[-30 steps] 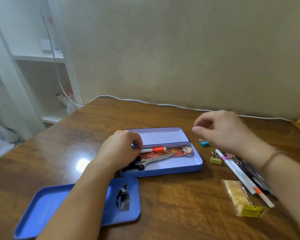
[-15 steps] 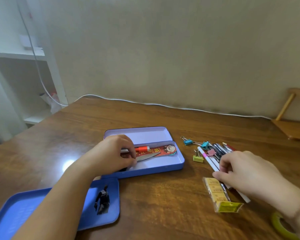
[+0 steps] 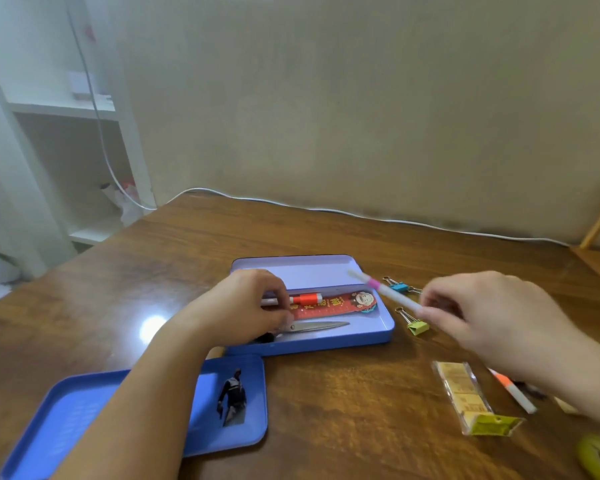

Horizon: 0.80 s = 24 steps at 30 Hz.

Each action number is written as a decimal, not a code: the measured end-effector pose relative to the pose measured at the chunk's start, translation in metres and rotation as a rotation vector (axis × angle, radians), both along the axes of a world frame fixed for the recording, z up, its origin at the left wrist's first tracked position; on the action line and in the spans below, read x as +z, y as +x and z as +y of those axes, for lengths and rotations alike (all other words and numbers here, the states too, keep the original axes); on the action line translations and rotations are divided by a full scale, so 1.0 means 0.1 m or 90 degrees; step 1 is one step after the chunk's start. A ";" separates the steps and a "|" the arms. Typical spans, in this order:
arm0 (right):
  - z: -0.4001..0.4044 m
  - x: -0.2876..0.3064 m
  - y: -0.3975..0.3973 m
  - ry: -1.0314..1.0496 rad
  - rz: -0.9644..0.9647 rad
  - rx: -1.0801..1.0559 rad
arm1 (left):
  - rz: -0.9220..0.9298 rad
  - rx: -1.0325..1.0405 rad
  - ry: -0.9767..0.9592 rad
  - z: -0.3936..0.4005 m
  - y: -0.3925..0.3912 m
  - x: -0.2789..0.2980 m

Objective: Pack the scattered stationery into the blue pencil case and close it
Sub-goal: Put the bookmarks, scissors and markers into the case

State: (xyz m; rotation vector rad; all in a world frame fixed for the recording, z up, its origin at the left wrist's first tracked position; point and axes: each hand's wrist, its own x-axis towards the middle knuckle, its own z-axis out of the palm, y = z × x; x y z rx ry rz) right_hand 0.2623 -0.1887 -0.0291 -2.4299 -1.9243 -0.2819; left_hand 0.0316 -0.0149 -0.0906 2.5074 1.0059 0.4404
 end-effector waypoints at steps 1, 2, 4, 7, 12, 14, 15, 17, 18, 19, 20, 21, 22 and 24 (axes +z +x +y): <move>0.11 -0.02 -0.06 -0.006 -0.024 0.044 | -0.015 0.035 -0.005 0.03 -0.02 0.00; 0.23 -0.06 -0.11 -0.010 -0.054 0.080 | -0.032 0.065 -0.001 0.04 -0.03 -0.01; 0.47 -0.18 -0.19 -0.001 -0.106 0.138 | -0.067 0.089 0.008 0.06 -0.04 -0.02; 0.73 -0.33 -0.28 0.018 -0.147 0.190 | -0.079 0.087 0.006 0.05 -0.04 -0.01; 0.95 -0.43 -0.40 0.049 -0.100 0.217 | -0.057 0.072 0.014 0.03 -0.01 0.01; 0.99 -0.43 -0.41 0.063 -0.069 0.199 | -0.051 0.074 0.016 0.01 -0.01 0.02; 1.01 -0.44 -0.42 0.063 -0.051 0.186 | -0.050 0.076 0.019 0.00 0.00 0.02; 1.02 -0.44 -0.44 0.047 -0.027 0.168 | -0.037 0.076 0.031 -0.01 0.01 0.02; 1.02 -0.42 -0.45 0.045 -0.024 0.164 | -0.027 0.074 0.039 -0.01 0.01 0.02; 1.01 -0.40 -0.44 0.048 -0.028 0.156 | -0.020 0.073 0.043 -0.02 0.01 0.02; 0.98 -0.35 -0.40 0.058 -0.029 0.143 | -0.019 0.074 0.043 -0.02 0.01 0.03; 0.93 -0.27 -0.33 0.075 -0.022 0.122 | -0.023 0.076 0.037 -0.02 0.01 0.03; 0.86 -0.18 -0.22 0.097 0.003 0.094 | -0.030 0.078 0.027 -0.02 0.00 0.04; 0.62 0.03 0.02 0.142 0.106 0.046 | -0.035 0.076 0.019 -0.01 -0.02 0.04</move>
